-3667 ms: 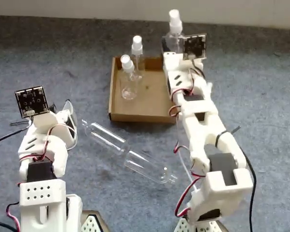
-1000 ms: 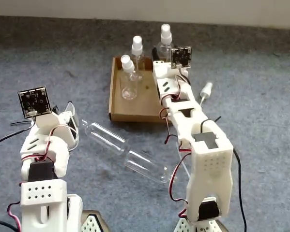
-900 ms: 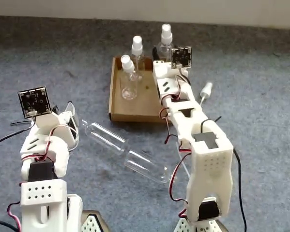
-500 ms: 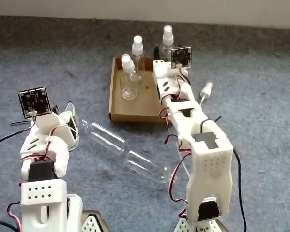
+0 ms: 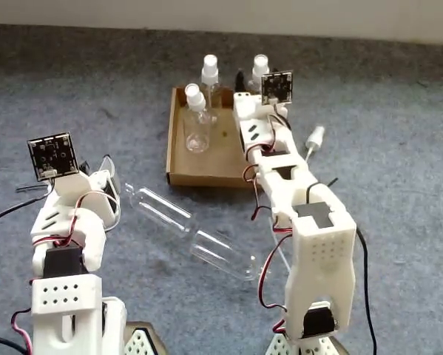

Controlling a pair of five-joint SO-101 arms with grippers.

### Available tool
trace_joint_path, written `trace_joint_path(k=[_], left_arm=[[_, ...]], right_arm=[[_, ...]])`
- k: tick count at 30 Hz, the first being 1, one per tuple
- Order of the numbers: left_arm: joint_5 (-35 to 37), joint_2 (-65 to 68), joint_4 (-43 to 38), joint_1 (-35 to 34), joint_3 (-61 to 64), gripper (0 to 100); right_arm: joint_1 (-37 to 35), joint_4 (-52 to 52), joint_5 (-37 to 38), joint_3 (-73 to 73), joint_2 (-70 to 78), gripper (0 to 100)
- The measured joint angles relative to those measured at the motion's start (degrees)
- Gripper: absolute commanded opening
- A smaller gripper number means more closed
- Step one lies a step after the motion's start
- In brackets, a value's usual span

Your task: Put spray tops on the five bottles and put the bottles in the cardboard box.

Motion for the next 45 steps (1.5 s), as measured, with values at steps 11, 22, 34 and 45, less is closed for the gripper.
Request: trace_joint_path(k=[11,22,34,45], left_arm=[[0.0,0.0,0.0,0.0,0.0,13],[0.0,0.0,0.0,0.0,0.0,13],[0.0,0.0,0.0,0.0,0.0,13],[0.0,0.0,0.0,0.0,0.0,13]], right_arm=[[0.0,0.0,0.4,0.0,0.0,23.2],[-0.1,5.6,0.4,-0.1,0.0,33.2],[-0.1,9.8,0.4,-0.1,-0.8,33.2],[-0.1,15.6,0.4,-0.1,-4.6,33.2]])
